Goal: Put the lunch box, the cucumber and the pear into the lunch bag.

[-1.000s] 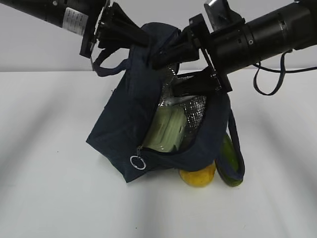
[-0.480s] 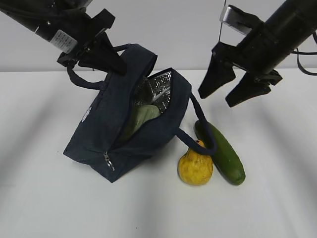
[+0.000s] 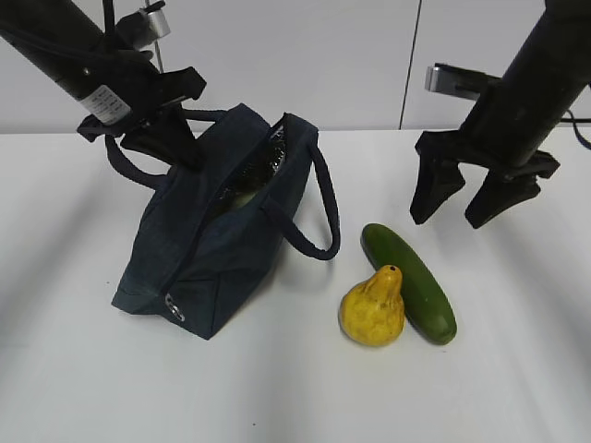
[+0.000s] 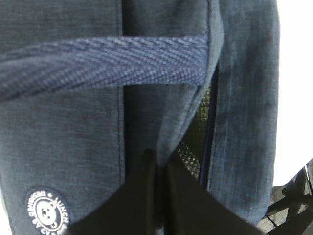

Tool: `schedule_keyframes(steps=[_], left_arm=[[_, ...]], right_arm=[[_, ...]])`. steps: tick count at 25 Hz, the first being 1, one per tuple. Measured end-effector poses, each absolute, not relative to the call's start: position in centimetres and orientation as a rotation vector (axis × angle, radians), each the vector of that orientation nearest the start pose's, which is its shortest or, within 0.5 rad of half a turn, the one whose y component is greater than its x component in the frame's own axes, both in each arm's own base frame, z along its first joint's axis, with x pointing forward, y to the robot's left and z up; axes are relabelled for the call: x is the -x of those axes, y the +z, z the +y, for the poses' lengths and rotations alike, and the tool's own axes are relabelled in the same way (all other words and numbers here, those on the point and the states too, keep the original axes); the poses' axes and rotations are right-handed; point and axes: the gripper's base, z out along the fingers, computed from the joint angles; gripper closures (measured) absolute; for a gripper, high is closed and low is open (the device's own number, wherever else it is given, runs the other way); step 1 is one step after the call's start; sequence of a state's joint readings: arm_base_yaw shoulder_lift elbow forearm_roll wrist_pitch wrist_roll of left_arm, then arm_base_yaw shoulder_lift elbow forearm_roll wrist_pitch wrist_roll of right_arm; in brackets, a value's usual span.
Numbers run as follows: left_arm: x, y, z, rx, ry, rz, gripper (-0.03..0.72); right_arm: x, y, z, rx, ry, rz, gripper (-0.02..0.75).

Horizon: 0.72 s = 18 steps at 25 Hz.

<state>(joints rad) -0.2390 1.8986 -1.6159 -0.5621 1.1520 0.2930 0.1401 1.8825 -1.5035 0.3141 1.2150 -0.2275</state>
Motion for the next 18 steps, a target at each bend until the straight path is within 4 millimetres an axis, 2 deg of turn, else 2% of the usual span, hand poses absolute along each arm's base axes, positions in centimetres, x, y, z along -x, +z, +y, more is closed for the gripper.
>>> schedule_keyframes(steps=[8, 18], left_arm=[[-37.8, 27.5, -13.8, -0.483, -0.772, 2.769, 0.683], [-37.9, 28.6, -13.3, -0.442, -0.778, 2.715, 0.683]], right_arm=[[-38.6, 18.2, 8.6, 0.390, 0.551, 3.113, 0.148], [-39.9, 15.2, 8.7, 0.391, 0.537, 3.085, 0.153]])
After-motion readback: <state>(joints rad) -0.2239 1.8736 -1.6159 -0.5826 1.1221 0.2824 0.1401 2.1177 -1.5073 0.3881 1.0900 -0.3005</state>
